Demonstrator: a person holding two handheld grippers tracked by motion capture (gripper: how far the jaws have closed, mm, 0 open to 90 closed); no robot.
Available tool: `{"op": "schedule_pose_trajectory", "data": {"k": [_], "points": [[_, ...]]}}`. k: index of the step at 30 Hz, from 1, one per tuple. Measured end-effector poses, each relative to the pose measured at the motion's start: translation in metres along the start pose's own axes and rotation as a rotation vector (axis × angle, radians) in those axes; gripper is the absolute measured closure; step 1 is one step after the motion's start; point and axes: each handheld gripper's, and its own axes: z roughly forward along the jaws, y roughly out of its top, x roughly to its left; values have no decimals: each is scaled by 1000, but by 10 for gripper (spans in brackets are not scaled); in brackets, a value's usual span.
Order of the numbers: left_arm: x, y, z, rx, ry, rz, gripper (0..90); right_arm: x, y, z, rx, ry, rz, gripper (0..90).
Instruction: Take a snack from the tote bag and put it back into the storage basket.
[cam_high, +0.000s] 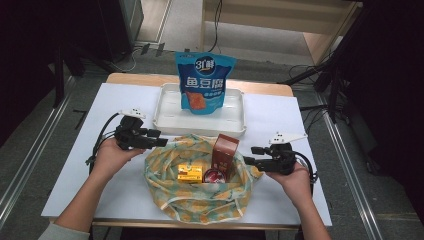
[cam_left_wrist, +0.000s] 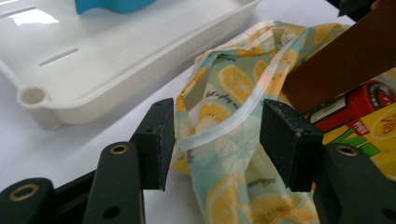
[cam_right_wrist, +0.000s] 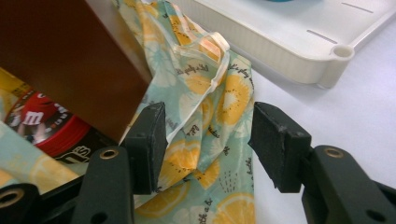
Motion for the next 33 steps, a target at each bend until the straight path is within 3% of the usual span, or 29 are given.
{"op": "schedule_pose_trajectory", "data": {"k": [12,20,33], "points": [[4,0,-5,-28,-19,-19,450,8,10,-15,1,13,-8,461],[4,-1,-5,-34,-35,-16,436,21,16,-33,-17,27,-27,453],[5,-1,-5,-35,-41,-17,422,37,22,-32,-13,60,-74,387]]}}
